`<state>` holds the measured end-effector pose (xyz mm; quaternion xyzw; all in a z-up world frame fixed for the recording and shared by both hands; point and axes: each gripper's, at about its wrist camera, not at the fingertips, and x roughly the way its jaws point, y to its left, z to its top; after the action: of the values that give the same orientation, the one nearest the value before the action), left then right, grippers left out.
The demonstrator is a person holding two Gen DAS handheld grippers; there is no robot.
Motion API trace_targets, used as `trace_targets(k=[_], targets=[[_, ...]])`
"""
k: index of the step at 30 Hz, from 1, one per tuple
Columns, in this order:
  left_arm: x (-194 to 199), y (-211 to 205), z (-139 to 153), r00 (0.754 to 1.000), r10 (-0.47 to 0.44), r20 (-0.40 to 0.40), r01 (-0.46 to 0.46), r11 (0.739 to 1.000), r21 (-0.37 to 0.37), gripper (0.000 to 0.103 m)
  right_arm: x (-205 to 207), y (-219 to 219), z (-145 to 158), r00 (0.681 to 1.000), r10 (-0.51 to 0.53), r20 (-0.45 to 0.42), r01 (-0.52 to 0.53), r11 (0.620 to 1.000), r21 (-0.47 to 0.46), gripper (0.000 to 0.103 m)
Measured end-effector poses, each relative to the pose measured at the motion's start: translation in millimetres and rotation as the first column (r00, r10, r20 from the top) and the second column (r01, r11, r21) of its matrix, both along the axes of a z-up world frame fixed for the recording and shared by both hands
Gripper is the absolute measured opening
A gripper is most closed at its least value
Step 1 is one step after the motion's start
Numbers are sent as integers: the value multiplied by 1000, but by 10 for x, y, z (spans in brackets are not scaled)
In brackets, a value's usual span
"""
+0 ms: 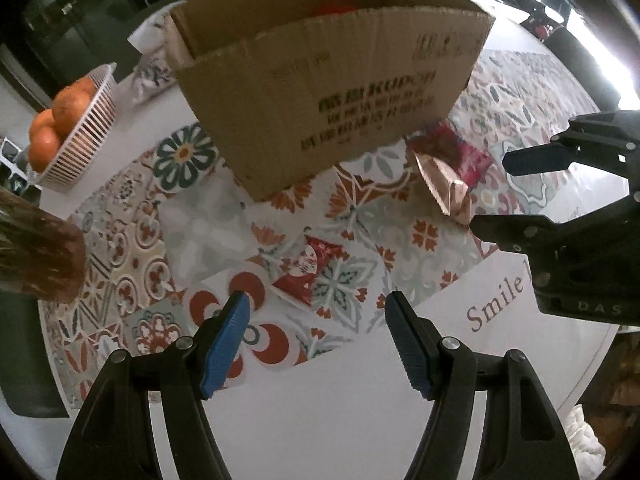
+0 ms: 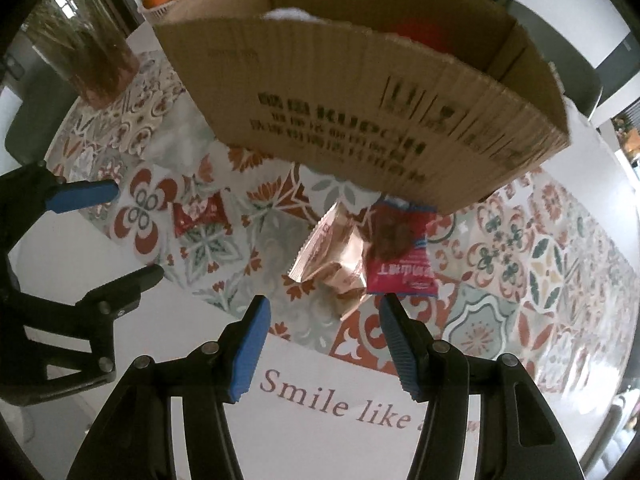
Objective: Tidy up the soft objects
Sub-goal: 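Move the right tool toward the copper snack pouch while the left tool approaches the red-white candy packet, then grasp the copper pouch with the right tool while the left tool grasps the red-white packet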
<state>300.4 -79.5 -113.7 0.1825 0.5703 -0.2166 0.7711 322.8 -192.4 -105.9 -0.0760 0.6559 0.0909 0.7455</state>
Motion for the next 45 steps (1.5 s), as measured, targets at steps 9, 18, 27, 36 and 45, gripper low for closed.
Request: trace_targets(k=[9,18,27,36,45], targets=[[93,-40,-342,998,0,-65,0,1000,0,69,50,35,-271,1000,-3,-24,3,1000,-5,58],[263,-65,-623,997,2,-74,1,999,41,68,181,14,-491,1000,-18,-7,18,999,-40,58],[415,-80,-763,998,23,-64,-20,999,43,57,290,55,-573,999,-22,35,24,999,-46,58],[574,-28,-851,996,63,-64,-62,998,9,27,359,65,-693,996,-52,74,52,999,0,46],[559,131,-805,990,125,-67,-130,989,-72,24,270,-21,-633,984,-133,119,121,988,101,41]])
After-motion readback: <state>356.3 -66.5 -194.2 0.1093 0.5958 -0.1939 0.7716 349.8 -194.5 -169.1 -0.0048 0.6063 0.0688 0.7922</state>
